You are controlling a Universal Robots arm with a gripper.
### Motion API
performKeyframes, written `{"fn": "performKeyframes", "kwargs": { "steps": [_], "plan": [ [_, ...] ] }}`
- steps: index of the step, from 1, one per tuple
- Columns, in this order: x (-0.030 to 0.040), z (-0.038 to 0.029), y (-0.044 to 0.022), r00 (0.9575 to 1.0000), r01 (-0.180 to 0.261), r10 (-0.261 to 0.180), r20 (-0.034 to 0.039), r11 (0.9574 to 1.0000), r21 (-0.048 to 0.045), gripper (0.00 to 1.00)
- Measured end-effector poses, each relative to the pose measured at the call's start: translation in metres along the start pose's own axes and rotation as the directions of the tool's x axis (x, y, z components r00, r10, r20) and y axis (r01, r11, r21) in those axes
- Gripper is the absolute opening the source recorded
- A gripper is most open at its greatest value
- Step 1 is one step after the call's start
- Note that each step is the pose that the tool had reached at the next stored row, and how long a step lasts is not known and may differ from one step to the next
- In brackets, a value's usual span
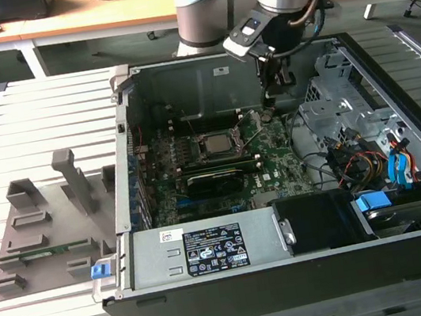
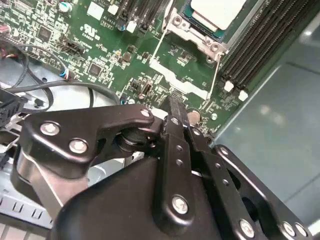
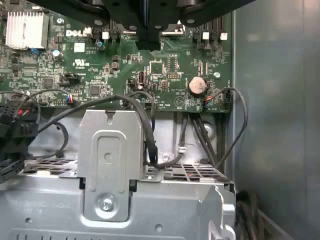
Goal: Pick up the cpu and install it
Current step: 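Close the cpu cover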
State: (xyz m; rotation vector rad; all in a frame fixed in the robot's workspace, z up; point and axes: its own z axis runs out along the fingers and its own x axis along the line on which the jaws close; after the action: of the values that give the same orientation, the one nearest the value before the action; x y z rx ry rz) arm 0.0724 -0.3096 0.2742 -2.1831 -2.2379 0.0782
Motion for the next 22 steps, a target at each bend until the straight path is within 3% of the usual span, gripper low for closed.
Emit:
{"fn": "performKeyframes", "kwargs": {
  "steps": [1, 5, 6, 8, 9, 10, 12, 13, 15, 18, 22],
  "plan": [
    [0.0005, 0.012, 0.0006, 0.9994, 0.034, -0.034, 0.0017, 0.9994, -0.0008, 0.11],
    [0.003, 0.0217, 0.0011, 0.9962, 0.087, -0.087, 0.0043, 0.9962, -0.002, 0.11],
    [0.0037, 0.0222, 0.0012, 0.9957, 0.092, -0.092, 0.0023, 0.9957, -0.0024, 0.11],
    [0.0042, 0.0233, 0.0012, 0.9951, 0.098, -0.098, -0.0152, 0.9952, -0.0047, 0.11],
    [0.0042, 0.024, 0.0007, 0.9949, 0.1, -0.1, -0.0166, 0.995, -0.0048, 0.11],
    [0.0043, 0.0245, -0.0046, 0.9948, 0.1, -0.1, -0.0166, 0.995, -0.0048, 0.11],
    [0.0049, 0.0254, -0.025, 0.9948, 0.1, -0.1, -0.0163, 0.9949, -0.0071, 0.11],
    [0.005, 0.0257, -0.0322, 0.9948, 0.1, -0.1, -0.0162, 0.995, -0.008, 0.11],
    [0.0052, 0.0261, -0.0396, 0.9948, 0.1, -0.1, -0.0161, 0.995, -0.0082, 0.11],
    [0.0053, 0.0263, -0.043, 0.9948, 0.1, -0.1, -0.0162, 0.995, -0.0082, 0.11],
    [0.0055, 0.0268, -0.0525, 0.9948, 0.1, -0.1, -0.0161, 0.995, -0.0083, 0.11]
  ]
}}
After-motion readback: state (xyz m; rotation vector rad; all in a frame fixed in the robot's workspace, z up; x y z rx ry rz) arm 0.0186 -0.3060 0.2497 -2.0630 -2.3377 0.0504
